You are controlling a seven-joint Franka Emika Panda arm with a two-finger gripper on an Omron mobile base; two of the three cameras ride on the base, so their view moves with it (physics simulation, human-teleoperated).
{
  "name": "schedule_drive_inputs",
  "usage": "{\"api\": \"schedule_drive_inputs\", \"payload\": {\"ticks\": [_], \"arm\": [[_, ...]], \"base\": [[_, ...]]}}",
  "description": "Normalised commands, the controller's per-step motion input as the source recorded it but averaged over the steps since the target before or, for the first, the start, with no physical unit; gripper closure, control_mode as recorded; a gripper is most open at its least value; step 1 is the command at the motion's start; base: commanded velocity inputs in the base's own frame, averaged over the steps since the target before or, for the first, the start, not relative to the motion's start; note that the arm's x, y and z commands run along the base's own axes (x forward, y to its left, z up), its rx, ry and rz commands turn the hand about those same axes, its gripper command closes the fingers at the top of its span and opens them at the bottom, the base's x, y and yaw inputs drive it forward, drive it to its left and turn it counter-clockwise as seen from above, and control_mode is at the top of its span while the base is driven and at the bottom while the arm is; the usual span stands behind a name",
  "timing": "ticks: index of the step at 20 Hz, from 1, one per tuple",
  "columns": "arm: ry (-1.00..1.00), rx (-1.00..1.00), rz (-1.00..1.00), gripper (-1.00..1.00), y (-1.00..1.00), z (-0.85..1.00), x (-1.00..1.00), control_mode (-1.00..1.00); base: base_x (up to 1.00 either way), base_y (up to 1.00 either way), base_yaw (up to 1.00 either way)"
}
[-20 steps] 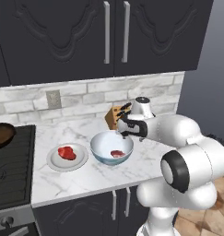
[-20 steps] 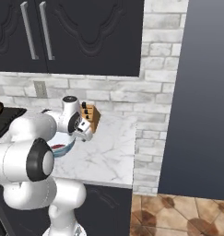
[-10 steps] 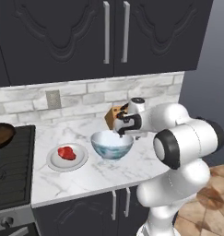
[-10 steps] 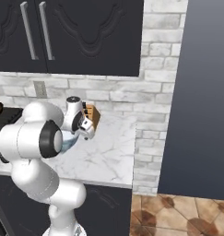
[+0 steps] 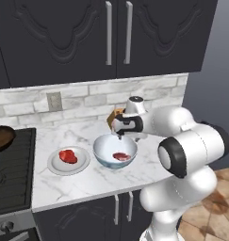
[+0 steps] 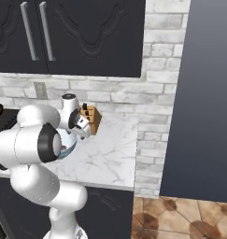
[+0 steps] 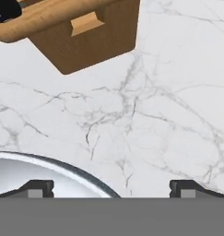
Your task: Place one of the steaks on the plate and the other in the bowl. Then place the bowl in the fridge.
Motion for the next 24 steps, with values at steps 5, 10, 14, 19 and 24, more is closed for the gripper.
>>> {"api": "schedule_drive_inputs", "payload": {"ticks": [5, 10, 14, 19, 24], "arm": [[0.00, 0.00, 0.00, -1.00, 0.00, 0.00, -0.40, -1.00], [0.00, 0.00, 0.00, -1.00, 0.00, 0.00, -0.21, -1.00], [0.00, 0.00, 0.00, -1.00, -0.01, -0.01, -0.05, -1.00], [0.08, 0.00, 0.00, -1.00, 0.00, -0.15, -0.01, -1.00], [0.08, 0.00, 0.00, -1.00, 0.00, -0.16, -0.03, -1.00]], "base": [[0.00, 0.00, 0.00], [0.00, 0.00, 0.00], [0.00, 0.00, 0.00], [0.00, 0.00, 0.00], [0.00, 0.00, 0.00]]}}
